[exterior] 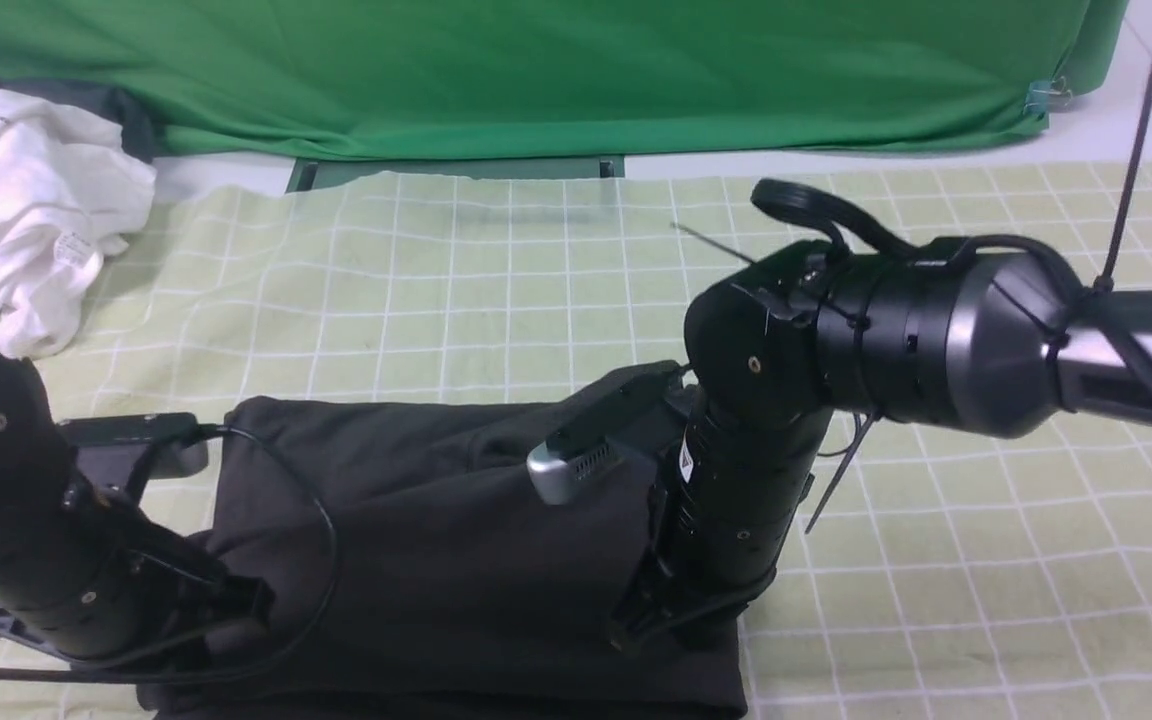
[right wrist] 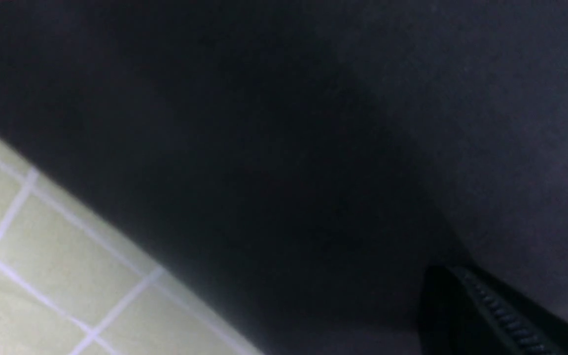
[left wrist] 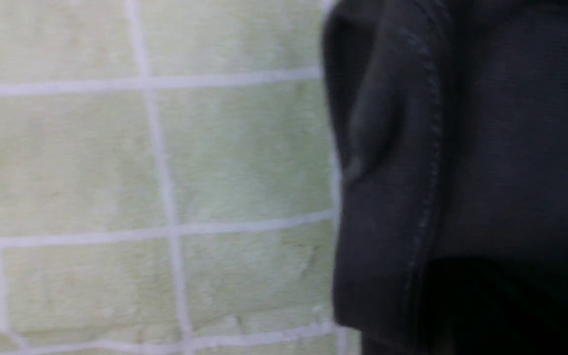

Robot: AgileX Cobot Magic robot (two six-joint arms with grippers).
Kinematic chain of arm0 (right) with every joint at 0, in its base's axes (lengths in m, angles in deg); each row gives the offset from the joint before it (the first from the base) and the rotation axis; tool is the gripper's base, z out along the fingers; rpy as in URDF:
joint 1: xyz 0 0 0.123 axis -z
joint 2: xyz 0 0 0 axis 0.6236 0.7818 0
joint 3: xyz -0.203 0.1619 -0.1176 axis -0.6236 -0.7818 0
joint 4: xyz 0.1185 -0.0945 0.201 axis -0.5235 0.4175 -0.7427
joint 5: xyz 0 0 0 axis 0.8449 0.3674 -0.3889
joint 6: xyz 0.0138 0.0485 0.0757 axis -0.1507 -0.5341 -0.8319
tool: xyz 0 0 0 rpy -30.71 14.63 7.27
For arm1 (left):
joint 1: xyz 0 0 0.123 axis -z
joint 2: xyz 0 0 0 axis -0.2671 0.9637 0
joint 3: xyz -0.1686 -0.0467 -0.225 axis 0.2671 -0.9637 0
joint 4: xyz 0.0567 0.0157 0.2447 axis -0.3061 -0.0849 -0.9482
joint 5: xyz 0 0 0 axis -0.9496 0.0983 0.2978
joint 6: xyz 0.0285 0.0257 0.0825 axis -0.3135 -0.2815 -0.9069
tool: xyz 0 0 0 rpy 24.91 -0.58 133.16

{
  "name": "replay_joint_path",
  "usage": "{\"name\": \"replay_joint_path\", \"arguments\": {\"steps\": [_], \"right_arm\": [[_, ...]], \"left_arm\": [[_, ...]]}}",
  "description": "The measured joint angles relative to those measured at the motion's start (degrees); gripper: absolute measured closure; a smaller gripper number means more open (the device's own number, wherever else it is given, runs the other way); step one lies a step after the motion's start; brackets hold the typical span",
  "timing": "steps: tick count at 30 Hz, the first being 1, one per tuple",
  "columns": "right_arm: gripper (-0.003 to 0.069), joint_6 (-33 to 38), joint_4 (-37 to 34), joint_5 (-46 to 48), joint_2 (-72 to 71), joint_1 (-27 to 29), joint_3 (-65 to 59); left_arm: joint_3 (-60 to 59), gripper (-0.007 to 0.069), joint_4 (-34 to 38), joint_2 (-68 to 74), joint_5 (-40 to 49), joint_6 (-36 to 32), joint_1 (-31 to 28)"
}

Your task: Fold a long-sleeved shirt over a green coffee tablecloth.

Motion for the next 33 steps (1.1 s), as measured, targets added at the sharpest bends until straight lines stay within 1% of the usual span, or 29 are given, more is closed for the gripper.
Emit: {"name": "replay_joint_path", "arguments": {"steps": [1,5,11,13,16,19,20,23,27,32,33], "right_arm": [[0.0662,0.0,0.2,-0.3,-0.1,0.0,-0.4],[0.0661,0.0,0.9,-0.6,-1.0,0.0,-0.8],[0.0661,-1.5,5.4,-0.2,-10.0,0.0,-1.5],[0.0661,-4.6,9.1,-0.2,-17.9,0.5,-1.5],[0.0661,-6.7,13.9,-0.2,-26.5,1.2,-1.5],[0.0661,-7.6,16.7,-0.2,-32.2,1.4,-1.5],[0.0661,-8.7,18.8,-0.4,-37.8,1.5,-1.5],[0.0661,-9.7,21.3,-2.9,-47.8,1.5,-2.7],[0.0661,-10.2,22.1,-6.9,-57.2,1.5,-5.9],[0.0661,-10.2,23.5,-17.3,-74.8,1.5,-15.8],[0.0661,-10.2,24.6,-20.3,-80.9,1.5,-19.1]], "left_arm": [[0.0,0.0622,-0.6,0.0,0.1,0.9,0.0],[0.0,0.0622,-0.7,-0.8,1.2,1.3,0.0],[0.0,0.0617,-1.4,-9.9,4.5,1.3,0.0],[0.0,0.0616,-0.4,-17.9,5.5,0.8,0.0],[0.0,0.0615,1.9,-26.4,5.7,-0.5,0.0],[0.0,0.0614,3.9,-34.5,5.7,-0.8,0.0],[0.0,0.0614,5.1,-39.8,5.5,-0.9,0.0],[0.0,0.0613,6.3,-48.8,5.2,-1.1,0.0],[-0.2,0.0613,6.6,-57.5,5.3,-1.4,0.0],[-0.4,0.0613,6.7,-65.5,5.2,-1.4,0.0],[-0.4,0.0613,6.7,-66.5,5.2,-1.4,0.0]]}}
